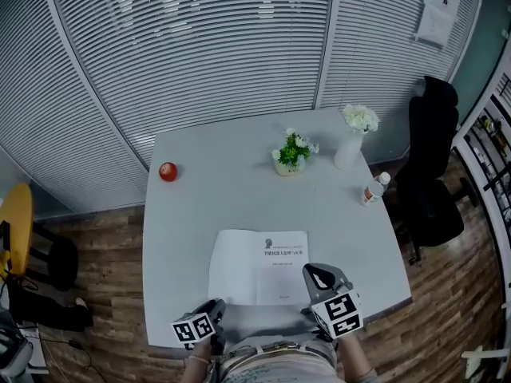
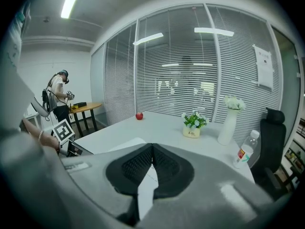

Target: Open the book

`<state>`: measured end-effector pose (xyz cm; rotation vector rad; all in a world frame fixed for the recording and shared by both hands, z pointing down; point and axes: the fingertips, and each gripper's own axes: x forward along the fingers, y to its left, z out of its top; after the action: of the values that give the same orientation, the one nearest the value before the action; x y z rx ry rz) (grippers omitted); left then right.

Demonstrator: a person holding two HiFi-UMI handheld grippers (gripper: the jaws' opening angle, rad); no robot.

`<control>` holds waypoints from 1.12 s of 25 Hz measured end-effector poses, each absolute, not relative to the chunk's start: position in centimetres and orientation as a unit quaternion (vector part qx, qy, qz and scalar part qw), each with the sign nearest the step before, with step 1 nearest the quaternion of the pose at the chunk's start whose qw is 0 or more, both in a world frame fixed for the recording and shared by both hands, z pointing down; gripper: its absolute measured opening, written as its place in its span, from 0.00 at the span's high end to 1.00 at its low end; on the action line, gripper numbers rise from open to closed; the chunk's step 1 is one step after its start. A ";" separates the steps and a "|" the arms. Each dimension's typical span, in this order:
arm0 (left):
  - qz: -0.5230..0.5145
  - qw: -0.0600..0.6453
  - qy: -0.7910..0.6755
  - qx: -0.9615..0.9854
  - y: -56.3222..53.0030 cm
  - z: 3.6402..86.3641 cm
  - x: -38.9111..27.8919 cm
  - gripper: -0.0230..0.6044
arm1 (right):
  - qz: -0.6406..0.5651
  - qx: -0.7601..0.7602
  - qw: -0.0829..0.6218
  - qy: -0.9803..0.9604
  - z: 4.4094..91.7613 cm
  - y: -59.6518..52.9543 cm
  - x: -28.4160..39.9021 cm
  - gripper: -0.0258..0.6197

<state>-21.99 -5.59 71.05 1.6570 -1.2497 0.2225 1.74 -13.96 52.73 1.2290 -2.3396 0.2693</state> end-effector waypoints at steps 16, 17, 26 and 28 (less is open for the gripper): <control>0.098 0.415 -0.485 0.763 -11.3 66.4 -18.0 0.75 | 0.101 0.442 0.234 -0.860 53.2 -15.0 2.2 0.96; 0.100 0.413 -0.484 0.765 -11.3 66.4 -17.8 0.76 | 0.102 0.443 0.233 -0.860 53.3 -14.9 2.3 0.96; 0.115 0.383 -0.455 0.796 -11.3 65.6 -15.1 0.85 | 0.091 0.420 0.233 -0.873 54.2 -14.4 2.3 0.96; 0.123 0.369 -0.450 0.804 -11.4 65.2 -14.4 0.89 | 0.084 0.414 0.238 -0.875 54.3 -14.4 2.2 0.96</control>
<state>-14.40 -11.42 65.24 2.0643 -1.1544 0.3152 2.19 -14.37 54.26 1.1340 -2.3973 0.2295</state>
